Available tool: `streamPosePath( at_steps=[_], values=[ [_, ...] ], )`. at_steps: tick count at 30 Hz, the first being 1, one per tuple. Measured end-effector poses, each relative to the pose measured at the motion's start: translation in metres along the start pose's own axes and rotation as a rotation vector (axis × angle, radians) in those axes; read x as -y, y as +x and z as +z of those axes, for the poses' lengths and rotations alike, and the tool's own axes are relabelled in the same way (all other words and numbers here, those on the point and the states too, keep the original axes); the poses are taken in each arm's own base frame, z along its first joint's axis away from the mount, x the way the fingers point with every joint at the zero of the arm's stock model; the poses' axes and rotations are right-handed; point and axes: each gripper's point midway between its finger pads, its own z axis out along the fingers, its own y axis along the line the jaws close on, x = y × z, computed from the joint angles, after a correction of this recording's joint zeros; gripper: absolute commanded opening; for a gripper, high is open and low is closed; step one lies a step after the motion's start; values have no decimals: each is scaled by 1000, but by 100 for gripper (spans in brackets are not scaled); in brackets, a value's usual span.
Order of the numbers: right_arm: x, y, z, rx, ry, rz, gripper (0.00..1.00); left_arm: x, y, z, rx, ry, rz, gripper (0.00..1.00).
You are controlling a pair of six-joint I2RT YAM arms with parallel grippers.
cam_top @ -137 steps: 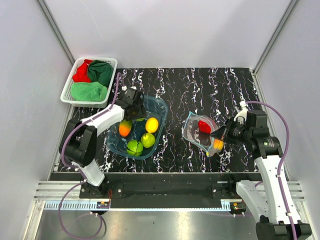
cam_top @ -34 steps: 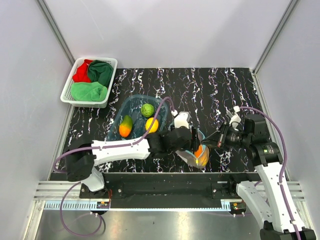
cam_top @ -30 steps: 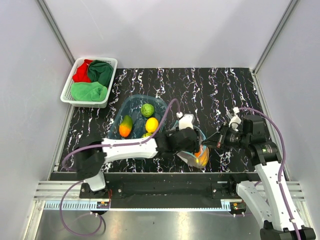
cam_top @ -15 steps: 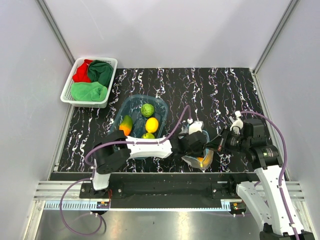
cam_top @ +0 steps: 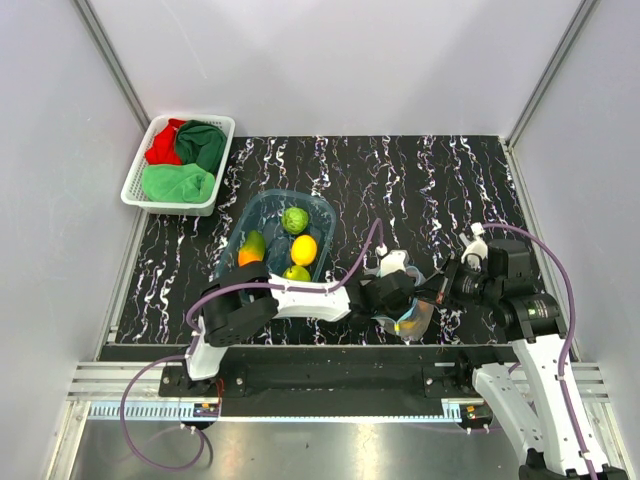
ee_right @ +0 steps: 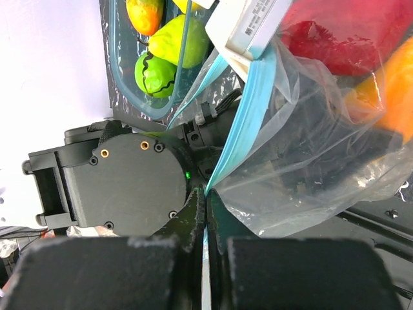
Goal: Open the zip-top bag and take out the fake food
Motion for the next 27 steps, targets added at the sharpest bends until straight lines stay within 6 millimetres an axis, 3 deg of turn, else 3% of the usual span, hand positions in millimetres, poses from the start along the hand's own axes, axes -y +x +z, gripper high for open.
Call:
streamPosePath(
  at_steps=[6, 10, 15, 22, 27],
  values=[
    [5, -2, 0, 13, 24, -13, 0, -4, -4, -4, 17, -16, 42, 15],
    [11, -5, -1, 31, 64, -29, 0, -9, -11, -24, 19, -47, 107, 0],
    [15, -14, -3, 73, 102, -51, 0, 2, -31, -65, 37, -40, 183, 0],
    [23, -25, -8, 151, 164, -66, 0, 33, -54, -99, 19, -9, 266, 0],
    [30, -35, -11, 201, 212, -70, 0, 26, -53, -127, 1, -16, 303, 0]
  ],
)
